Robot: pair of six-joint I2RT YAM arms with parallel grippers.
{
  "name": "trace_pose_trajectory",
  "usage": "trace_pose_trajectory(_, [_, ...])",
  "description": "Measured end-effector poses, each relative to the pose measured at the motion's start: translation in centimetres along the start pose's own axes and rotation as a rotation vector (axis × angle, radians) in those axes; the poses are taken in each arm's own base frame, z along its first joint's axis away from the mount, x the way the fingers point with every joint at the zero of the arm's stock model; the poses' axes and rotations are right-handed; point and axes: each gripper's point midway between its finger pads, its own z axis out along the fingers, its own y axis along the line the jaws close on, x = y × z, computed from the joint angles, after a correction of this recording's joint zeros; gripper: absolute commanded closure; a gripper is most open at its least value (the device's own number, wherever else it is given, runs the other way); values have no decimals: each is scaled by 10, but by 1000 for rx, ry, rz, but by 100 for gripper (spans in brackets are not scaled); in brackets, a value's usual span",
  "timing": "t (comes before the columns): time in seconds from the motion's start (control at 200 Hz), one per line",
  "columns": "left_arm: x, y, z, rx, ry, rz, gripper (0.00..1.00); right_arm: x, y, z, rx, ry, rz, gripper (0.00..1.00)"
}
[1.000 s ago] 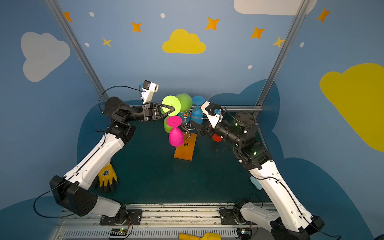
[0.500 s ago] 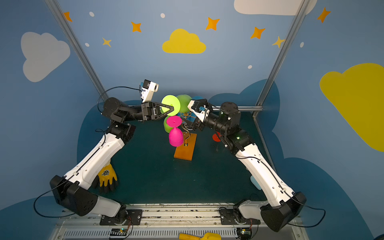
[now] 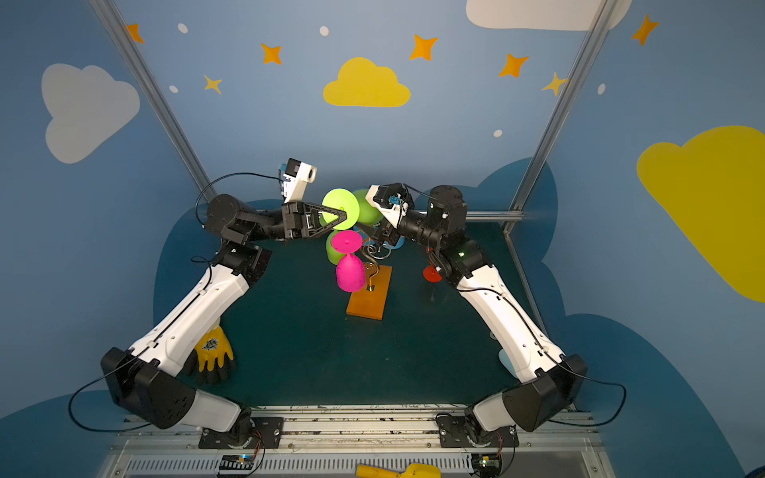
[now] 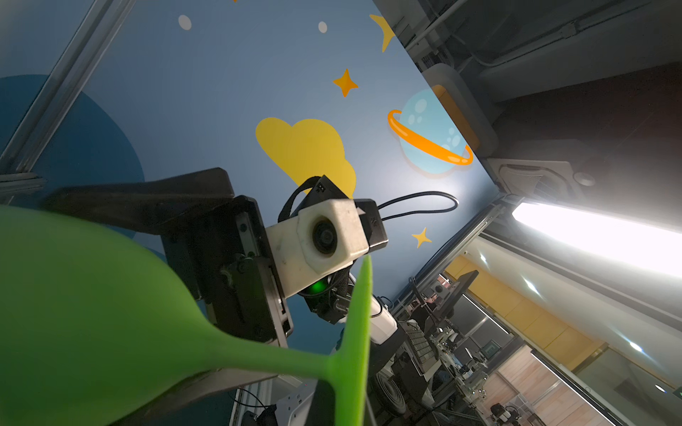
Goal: Take the wine glass off the wine glass rack
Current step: Pick up the wine glass from the wine glass rack.
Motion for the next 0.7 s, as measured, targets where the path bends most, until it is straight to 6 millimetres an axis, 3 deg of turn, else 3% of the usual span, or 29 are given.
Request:
trace_pose_trajectory(0.105, [0, 3, 0, -2, -2, -12, 97, 3, 0, 3, -8, 5, 5, 15])
trace_pose_trajectory(0.265, [-4, 5, 0, -9, -20, -31, 97, 7, 1, 5, -13, 14, 4, 27])
trace_pose_trajectory(0.41, [-5, 6, 0, -11, -26, -50, 97, 7, 1, 6, -12, 16, -4, 13])
trace_pose_trajectory(0.696, [-5, 1, 0, 4, -22, -34, 97, 10, -2, 6, 6, 30, -2, 11])
